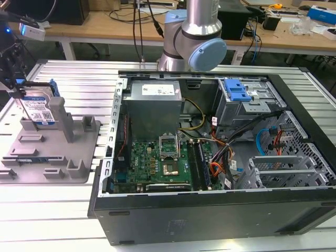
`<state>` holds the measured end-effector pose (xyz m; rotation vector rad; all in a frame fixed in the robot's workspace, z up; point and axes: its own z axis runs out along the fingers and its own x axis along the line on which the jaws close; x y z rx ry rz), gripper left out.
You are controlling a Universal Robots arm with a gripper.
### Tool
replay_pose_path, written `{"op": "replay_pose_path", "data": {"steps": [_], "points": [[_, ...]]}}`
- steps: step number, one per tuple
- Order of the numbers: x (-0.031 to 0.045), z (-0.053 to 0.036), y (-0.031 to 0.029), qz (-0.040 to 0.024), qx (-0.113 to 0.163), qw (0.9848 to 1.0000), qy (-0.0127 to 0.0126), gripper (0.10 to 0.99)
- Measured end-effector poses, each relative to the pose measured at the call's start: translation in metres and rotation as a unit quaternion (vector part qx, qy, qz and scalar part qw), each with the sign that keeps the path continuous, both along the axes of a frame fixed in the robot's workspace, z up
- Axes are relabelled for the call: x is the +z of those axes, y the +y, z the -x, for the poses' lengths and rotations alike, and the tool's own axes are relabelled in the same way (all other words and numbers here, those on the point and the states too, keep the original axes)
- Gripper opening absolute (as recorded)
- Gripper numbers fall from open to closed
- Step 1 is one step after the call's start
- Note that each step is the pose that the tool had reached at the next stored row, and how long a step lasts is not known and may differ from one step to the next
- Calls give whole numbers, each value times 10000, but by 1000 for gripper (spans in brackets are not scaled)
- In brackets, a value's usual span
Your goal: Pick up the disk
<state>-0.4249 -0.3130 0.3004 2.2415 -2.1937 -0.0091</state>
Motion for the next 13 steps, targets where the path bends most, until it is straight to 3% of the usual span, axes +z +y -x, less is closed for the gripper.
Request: {"op": "replay_pose_path", "data": {"steps": [13], "points": [[-20,-5,0,1,-24,10000,8,455]]}}
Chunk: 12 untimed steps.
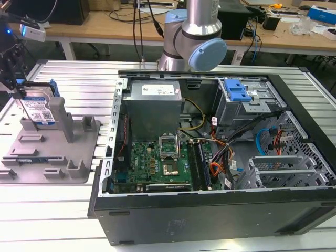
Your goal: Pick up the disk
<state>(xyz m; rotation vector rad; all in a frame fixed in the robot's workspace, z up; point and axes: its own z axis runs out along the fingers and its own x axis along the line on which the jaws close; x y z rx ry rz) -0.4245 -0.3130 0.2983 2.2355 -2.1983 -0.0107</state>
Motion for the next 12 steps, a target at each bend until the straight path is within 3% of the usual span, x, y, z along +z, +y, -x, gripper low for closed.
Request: {"op": "replay_pose_path", "data": {"steps": [12], "points": [[-8,-1,-9,-1,-15,10000,13,455]]}}
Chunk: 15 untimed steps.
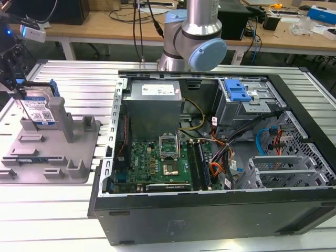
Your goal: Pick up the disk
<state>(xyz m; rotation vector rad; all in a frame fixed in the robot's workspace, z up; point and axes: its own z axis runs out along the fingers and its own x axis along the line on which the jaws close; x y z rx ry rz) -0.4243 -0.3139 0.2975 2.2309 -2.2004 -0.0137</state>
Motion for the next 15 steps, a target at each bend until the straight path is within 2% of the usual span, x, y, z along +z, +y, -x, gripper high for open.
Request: {"op": "replay_pose_path", "data": {"steps": [5,6,7,15], "points": [[-2,0,-3,1,-3,10000,6,455],[-3,0,-3,1,-4,10000,7,435],[-3,0,-3,1,-4,10000,8,373],[-8,-1,-6,0,-10,10000,14,369]]}}
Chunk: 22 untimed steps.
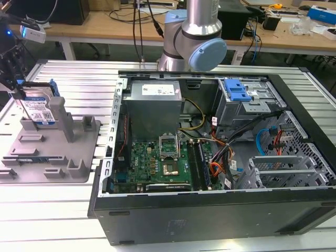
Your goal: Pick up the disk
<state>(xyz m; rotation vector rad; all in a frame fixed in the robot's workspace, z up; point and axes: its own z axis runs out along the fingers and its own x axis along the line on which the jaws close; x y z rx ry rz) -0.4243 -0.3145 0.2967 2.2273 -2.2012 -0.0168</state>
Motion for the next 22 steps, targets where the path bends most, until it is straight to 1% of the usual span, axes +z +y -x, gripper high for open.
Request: {"op": "replay_pose_path", "data": {"steps": [2,4,5,7,8,9,12,13,14,15,19,20,21,22], "points": [[13,1,-3,0,-1,10000,1,369],[99,0,-3,0,-1,10000,3,369],[191,1,-3,0,-1,10000,3,369],[347,0,-3,0,-1,10000,3,369],[452,0,-3,0,-1,10000,3,369],[519,0,-3,0,-1,10000,3,369],[673,0,-3,0,-1,10000,2,369],[737,0,-3,0,-1,10000,3,369],[781,1,-3,0,-1,10000,4,369],[866,0,-3,0,-1,10000,3,369],[1071,0,-3,0,-1,10000,3,369],[1139,0,-3,0,-1,10000,3,369],[1184,0,-3,0,-1,10000,3,369],[1253,1,-3,0,-1,10000,3,369]]}}
